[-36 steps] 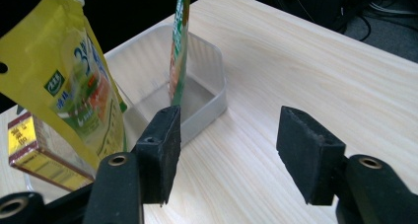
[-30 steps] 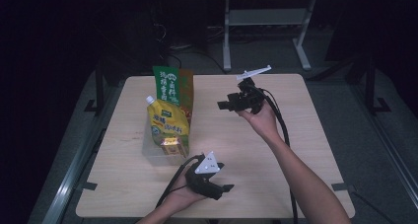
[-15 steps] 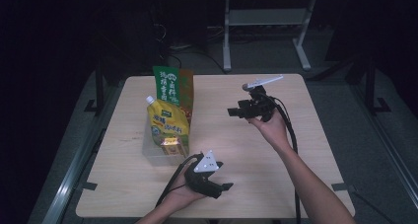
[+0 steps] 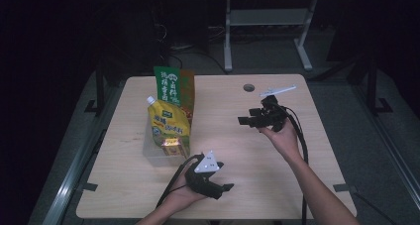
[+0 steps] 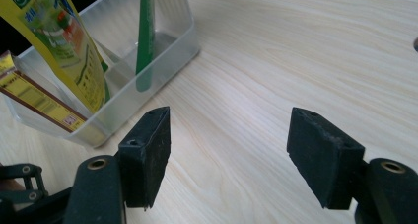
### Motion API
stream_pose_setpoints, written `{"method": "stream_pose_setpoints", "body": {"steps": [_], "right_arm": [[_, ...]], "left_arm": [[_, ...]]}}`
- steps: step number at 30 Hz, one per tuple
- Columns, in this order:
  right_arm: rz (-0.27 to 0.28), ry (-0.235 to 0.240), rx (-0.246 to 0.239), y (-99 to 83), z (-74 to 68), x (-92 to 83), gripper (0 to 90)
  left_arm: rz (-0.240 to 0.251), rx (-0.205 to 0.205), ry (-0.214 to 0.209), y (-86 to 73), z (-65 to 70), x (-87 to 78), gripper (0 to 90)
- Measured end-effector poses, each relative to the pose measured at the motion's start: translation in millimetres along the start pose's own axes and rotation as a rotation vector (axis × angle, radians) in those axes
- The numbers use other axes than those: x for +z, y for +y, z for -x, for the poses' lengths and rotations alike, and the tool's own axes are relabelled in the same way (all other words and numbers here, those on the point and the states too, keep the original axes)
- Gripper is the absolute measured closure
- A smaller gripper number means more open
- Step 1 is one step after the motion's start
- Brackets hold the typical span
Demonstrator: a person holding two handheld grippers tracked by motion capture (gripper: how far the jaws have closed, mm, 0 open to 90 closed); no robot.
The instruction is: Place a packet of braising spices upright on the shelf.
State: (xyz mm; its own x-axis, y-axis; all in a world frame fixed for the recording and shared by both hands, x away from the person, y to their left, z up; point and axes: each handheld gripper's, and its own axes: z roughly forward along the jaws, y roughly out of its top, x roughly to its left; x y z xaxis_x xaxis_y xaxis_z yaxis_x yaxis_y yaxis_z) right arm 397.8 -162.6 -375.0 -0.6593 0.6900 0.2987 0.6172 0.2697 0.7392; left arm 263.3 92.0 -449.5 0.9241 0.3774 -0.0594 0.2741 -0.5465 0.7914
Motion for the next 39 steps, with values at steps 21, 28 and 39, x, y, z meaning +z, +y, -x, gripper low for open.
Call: {"method": "stream_pose_setpoints", "body": {"steps": [21,28,39], "right_arm": [[0.003,-0.007,0.039,-36.7,8.8,-29.3,29.5],[-0.003,-0.009,0.044,-53.5,6.5,-37.5,28.9],[-0.007,-0.015,0.082,-93.0,7.3,-48.2,29.3]], "left_arm": [[0.008,-0.011,0.032,-1.6,-4.8,-10.1,23.4],[0.016,-0.028,0.043,-2.8,-4.2,-11.7,23.0],[0.013,-0.020,0.058,-5.0,-1.2,-12.7,23.0]]}}
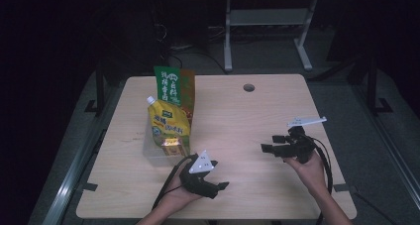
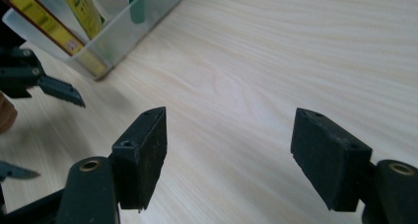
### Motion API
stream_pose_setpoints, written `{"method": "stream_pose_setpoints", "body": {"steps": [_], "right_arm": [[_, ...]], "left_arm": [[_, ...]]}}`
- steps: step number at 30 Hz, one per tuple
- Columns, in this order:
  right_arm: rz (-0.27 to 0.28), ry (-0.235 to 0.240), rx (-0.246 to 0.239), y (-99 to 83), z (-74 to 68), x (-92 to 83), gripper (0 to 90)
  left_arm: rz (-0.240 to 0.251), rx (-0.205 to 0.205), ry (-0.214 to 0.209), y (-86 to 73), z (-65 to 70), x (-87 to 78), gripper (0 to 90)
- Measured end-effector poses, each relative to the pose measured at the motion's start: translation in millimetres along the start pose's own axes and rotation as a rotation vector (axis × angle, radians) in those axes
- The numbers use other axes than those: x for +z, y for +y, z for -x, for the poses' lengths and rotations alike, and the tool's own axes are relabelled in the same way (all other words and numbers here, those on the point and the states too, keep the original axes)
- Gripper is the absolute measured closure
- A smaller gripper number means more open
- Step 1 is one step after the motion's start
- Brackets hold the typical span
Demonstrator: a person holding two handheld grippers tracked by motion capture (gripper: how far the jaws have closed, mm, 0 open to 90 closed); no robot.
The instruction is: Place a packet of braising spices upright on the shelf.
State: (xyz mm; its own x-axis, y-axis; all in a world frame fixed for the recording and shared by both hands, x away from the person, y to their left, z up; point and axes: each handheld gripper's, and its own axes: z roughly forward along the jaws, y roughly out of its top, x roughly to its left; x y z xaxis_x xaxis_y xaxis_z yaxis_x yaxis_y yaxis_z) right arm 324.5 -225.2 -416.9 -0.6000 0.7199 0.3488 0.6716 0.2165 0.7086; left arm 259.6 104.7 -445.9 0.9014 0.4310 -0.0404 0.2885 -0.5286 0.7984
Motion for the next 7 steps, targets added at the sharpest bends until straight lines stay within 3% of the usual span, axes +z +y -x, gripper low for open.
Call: {"method": "stream_pose_setpoints", "body": {"steps": [7], "right_arm": [[0.009,0.021,0.026,-20.6,0.8,-2.9,29.1]], "left_arm": [[-0.008,0.004,-0.005,-0.6,1.3,-0.2,22.0]]}}
